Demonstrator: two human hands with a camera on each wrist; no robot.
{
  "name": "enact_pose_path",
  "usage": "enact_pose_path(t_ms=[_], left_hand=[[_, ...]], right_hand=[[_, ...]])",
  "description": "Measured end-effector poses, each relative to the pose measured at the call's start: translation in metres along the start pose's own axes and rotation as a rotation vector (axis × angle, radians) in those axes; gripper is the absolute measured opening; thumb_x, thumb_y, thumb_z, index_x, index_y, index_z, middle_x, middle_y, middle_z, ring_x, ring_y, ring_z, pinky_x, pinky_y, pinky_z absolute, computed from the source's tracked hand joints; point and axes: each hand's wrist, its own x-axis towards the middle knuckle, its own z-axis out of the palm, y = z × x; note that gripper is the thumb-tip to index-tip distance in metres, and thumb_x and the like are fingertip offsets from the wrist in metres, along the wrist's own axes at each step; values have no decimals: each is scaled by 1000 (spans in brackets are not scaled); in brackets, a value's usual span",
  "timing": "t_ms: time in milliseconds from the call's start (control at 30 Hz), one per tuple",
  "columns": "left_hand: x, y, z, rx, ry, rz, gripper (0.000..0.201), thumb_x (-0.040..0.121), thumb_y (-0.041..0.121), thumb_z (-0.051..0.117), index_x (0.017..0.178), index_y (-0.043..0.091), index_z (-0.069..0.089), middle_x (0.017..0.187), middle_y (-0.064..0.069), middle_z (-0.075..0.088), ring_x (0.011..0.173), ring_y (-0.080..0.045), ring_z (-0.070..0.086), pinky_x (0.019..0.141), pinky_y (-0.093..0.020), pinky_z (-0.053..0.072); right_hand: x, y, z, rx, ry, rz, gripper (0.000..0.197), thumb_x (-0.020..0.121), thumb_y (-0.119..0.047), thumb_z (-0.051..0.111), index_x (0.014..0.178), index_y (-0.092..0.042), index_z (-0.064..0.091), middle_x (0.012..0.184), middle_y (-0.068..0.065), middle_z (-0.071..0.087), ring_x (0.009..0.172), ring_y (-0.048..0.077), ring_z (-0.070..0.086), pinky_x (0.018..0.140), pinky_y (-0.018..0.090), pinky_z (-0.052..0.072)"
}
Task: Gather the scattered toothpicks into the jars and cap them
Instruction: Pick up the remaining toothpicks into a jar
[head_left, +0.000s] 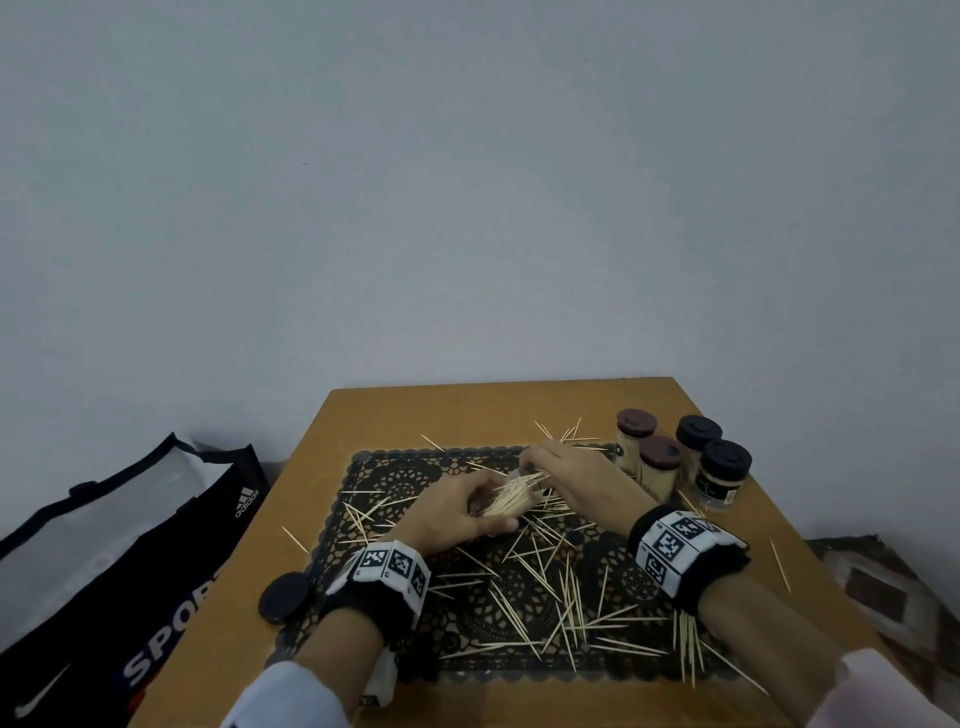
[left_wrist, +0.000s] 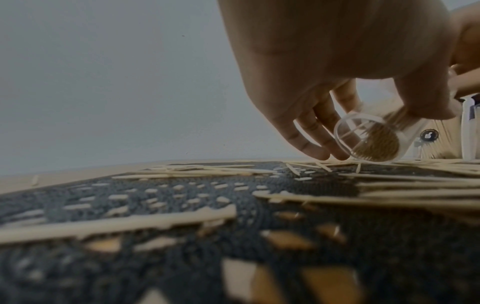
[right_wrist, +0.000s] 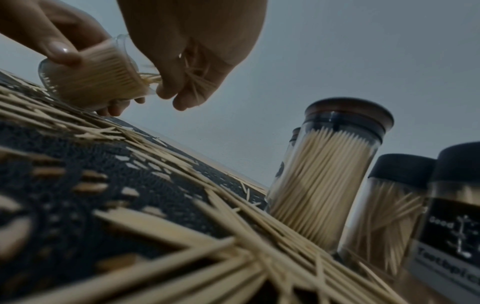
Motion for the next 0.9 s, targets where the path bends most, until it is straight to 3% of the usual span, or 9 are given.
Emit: enact_pose_path(t_ms=[233, 367, 467, 567, 700, 833, 900], left_hand=[[1, -1, 2, -36, -9, -18, 58, 78, 56, 73, 125, 26, 57, 106, 5, 67, 87, -13, 64, 79, -30, 52], [1, -1, 1, -42, -12, -6, 56, 79, 55, 73, 123, 25, 58, 105, 5, 68, 83, -11, 62, 74, -25, 49], [1, 0, 2, -64, -16, 10, 56, 78, 55, 73, 124, 26, 58, 106, 4, 68, 86, -12, 63, 76, -27, 49], [1, -1, 4, -105, -26, 8, 60, 76, 57, 74, 125, 26, 58, 109, 2, 68, 91, -15, 65, 82, -34, 53], [1, 0, 4, -84, -25, 26, 71, 68, 71, 64, 123, 25, 59, 106, 2, 68, 90, -15, 64, 80, -38, 54], [2, -1, 4, -79, -33, 25, 61, 75, 58, 73, 123, 23, 59, 109, 1, 68, 93, -15, 64, 83, -38, 53], [3, 0, 4, -80, -30, 25, 56, 78, 52, 75, 123, 23, 59, 111, 3, 68, 94, -13, 64, 84, -35, 54]], right_hand=[[-1, 1, 0, 39, 98, -30, 52, 78, 12, 58, 122, -14, 50, 115, 3, 59, 84, 23, 63, 70, 36, 54], [-1, -3, -5, 12, 164, -103, 36, 78, 5, 66, 108, -13, 58, 91, 1, 69, 69, 18, 65, 57, 26, 50], [-1, -4, -5, -15, 147, -153, 19, 87, -10, 55, 101, -18, 65, 81, -4, 69, 69, 13, 64, 57, 25, 50], [-1, -3, -4, 5, 150, -141, 17, 90, -15, 53, 102, -21, 65, 83, -8, 68, 71, 10, 62, 57, 25, 50], [0, -5, -6, 15, 188, -78, 10, 88, -16, 58, 98, -17, 59, 95, -6, 62, 73, 11, 60, 61, 25, 50], [1, -5, -3, -14, 182, 48, 31, 91, -40, 43, 101, -17, 63, 87, -6, 67, 68, 12, 63, 59, 27, 52], [1, -3, 0, -12, 155, 58, 33, 93, -39, 40, 102, -18, 64, 87, -5, 69, 70, 14, 65, 61, 33, 54]])
